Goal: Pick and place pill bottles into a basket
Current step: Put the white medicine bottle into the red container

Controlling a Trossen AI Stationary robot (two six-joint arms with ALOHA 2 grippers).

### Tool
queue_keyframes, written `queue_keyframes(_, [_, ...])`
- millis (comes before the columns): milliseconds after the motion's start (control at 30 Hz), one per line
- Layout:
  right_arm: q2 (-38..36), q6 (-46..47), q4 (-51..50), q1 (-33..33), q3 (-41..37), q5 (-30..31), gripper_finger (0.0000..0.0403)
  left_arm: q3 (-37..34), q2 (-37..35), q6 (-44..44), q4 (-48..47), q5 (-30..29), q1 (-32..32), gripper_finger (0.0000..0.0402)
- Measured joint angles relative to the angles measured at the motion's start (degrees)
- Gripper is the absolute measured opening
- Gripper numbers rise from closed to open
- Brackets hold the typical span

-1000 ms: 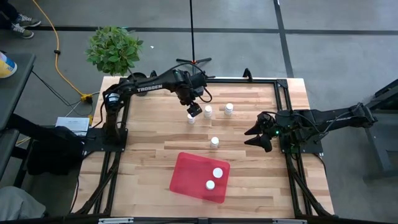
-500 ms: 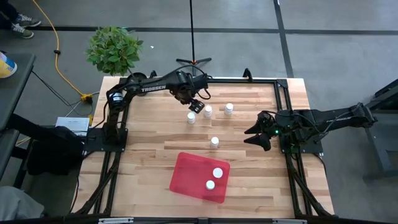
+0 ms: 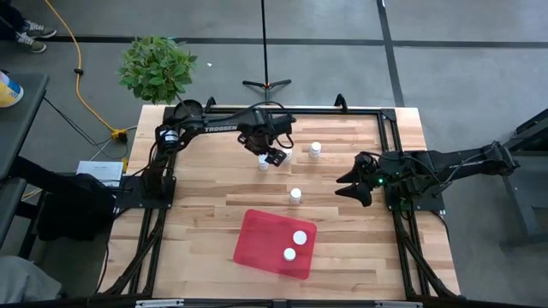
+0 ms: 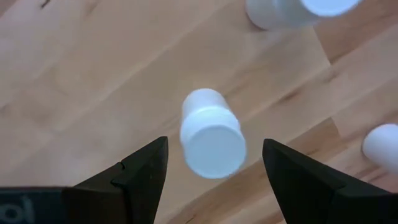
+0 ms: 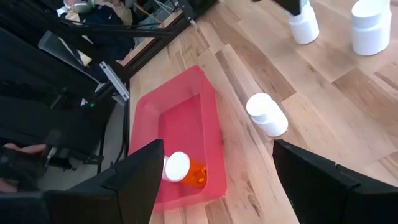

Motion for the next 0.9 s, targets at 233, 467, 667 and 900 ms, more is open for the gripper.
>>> queue_keyframes(233, [0.0,0.0,0.03,0.0,0.0,0.33,0.0291,0.0,0.0,-0.87,-0.01,-1.59,-0.55,0.0294])
queue_keyframes(467, [0.0,0.0,0.08,-0.01,0.0,0.21,0.0291,0.0,0.0,-0.87,-0.05,-2.19,-0.57,0.0294])
queue_keyframes(667, [0.0,0.42,0.06,0.0,0.0,0.18,0.0291,0.0,0.0,-1.03,-0.05,-2.21,-1.03,0.0294])
queue_keyframes(900, [0.0,0.45,0.08,-0.02,0.0,0.17,0.0291,0.0,0.0,-0.94,-0.06,-2.27,-0.96,0.0294])
